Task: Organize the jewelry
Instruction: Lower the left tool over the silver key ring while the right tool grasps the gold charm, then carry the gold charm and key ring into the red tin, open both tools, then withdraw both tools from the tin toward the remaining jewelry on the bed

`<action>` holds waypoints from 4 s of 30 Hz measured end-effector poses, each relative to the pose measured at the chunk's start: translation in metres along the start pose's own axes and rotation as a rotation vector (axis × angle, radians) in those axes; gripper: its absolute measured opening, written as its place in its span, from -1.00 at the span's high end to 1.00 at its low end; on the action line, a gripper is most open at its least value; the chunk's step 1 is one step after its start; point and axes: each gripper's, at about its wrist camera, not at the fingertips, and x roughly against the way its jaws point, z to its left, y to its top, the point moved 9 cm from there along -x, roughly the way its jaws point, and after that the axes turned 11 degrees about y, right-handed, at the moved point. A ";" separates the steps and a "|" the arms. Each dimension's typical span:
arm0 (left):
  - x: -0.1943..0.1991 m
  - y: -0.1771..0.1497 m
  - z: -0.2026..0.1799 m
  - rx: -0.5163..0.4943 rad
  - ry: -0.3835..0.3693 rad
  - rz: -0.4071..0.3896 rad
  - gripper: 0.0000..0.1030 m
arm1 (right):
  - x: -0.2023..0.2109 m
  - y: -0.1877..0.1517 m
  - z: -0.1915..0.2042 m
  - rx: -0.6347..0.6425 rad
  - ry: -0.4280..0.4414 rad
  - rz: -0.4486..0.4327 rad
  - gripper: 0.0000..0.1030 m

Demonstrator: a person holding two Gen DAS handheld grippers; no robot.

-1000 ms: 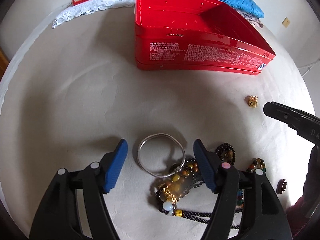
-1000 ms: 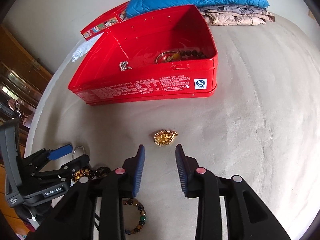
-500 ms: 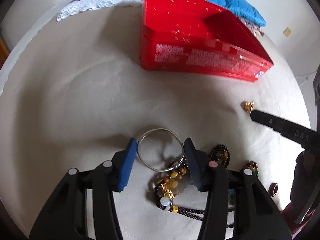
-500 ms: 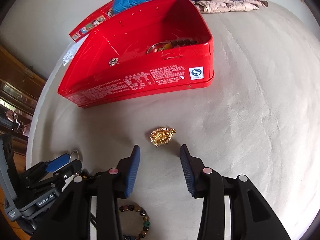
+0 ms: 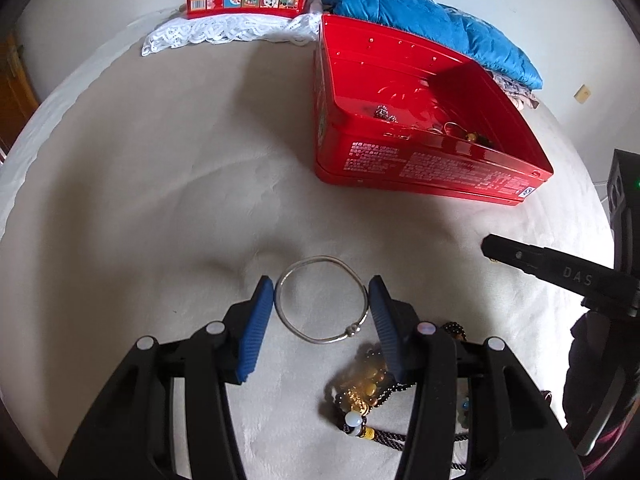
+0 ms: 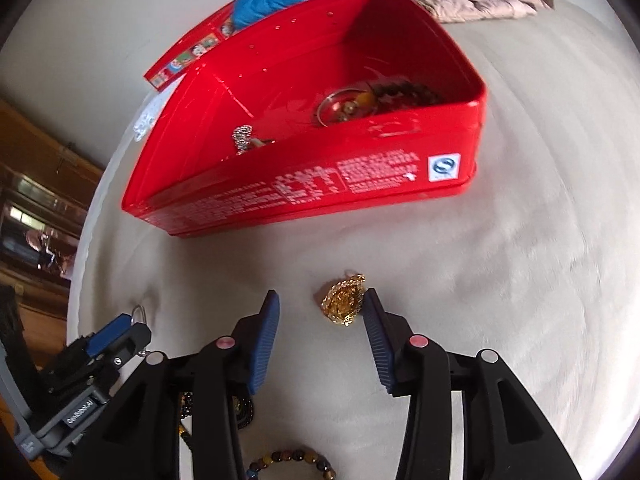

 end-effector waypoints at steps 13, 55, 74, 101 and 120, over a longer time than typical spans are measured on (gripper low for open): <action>0.000 0.000 -0.003 -0.008 -0.015 0.003 0.06 | -0.006 -0.002 0.004 0.185 -0.200 0.012 0.60; 0.052 0.022 -0.017 0.000 -0.087 -0.142 0.06 | 0.065 -0.004 0.018 0.181 -0.038 -0.093 0.70; 0.029 0.142 -0.088 0.003 -0.179 -0.208 0.06 | 0.068 0.109 0.025 0.151 -0.025 -0.203 0.70; -0.008 0.157 -0.068 0.019 -0.077 -0.217 -0.46 | 0.058 0.124 -0.010 0.162 -0.114 -0.277 0.08; 0.052 0.143 -0.043 0.031 -0.007 -0.313 -0.87 | 0.105 0.106 -0.002 0.189 -0.227 -0.319 -0.92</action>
